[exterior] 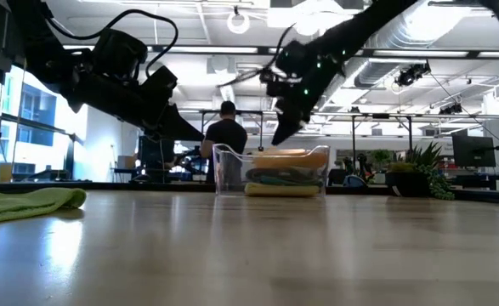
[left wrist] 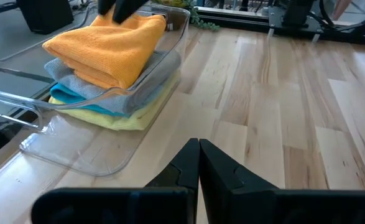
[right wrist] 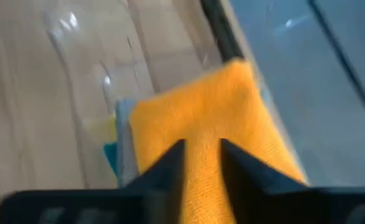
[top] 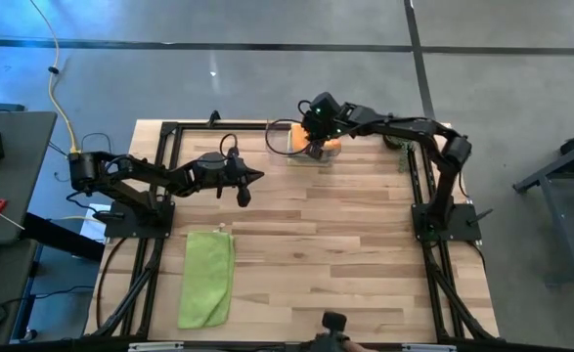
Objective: Fold microfiber towels
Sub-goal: Stack the orange towel on top of the gray towel in the transparent bin
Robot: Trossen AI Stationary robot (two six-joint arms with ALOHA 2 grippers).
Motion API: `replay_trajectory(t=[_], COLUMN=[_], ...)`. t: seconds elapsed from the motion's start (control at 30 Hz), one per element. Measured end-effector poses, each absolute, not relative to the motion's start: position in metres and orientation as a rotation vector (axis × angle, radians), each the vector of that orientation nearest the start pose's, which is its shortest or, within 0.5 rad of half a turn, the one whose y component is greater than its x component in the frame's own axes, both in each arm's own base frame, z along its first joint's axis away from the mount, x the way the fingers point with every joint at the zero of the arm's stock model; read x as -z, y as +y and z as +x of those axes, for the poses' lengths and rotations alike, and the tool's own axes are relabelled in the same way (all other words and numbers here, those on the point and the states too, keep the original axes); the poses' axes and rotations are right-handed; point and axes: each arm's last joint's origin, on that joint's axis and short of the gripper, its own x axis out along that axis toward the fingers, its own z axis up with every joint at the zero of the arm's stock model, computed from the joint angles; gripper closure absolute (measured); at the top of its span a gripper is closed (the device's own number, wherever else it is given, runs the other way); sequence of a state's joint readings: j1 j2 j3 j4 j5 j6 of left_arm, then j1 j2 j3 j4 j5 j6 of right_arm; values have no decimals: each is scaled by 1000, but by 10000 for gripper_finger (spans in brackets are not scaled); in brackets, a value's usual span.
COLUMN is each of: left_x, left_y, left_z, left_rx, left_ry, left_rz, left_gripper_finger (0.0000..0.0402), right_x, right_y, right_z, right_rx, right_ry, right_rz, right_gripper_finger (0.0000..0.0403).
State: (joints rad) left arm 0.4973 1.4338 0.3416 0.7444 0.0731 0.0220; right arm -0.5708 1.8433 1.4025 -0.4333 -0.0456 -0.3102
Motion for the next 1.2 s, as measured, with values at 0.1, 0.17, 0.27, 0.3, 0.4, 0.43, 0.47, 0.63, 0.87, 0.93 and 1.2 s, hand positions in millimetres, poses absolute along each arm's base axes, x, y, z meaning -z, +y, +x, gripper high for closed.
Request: replay_trajectory(t=[0.1,0.17,0.27,0.3,0.4,0.43,0.47,0.63,0.87,0.93,1.2], left_x=[-142,-142,-142,-142,-144,-145,-148,-166,-193,-196,-198], left_y=[113,113,113,113,113,114,115,122,145,157,216], left_z=[213,213,213,213,214,215,217,230,265,277,319], left_rx=[-414,-412,-408,-407,-407,-407,-407,-405,-405,-417,-474], left_ry=[340,339,339,338,335,329,320,277,292,316,406], left_rz=[-78,-78,-80,-80,-77,-75,-72,-35,-4,-6,-62], left_gripper_finger=[401,402,401,402,401,402,401,401,401,401,401], right_x=[-218,-212,-197,-192,-185,-185,-183,-189,-244,-250,-237], right_y=[-225,-230,-239,-241,-246,-248,-249,-253,-247,-243,-228], right_z=[336,336,336,336,338,339,339,338,324,315,284], right_rx=[338,329,331,331,343,349,353,338,363,359,368], right_ry=[932,928,945,956,934,923,918,871,796,813,853], right_rz=[38,66,112,120,123,127,137,178,95,92,118], right_gripper_finger=[382,385,372,374,394,398,399,397,402,403,403])
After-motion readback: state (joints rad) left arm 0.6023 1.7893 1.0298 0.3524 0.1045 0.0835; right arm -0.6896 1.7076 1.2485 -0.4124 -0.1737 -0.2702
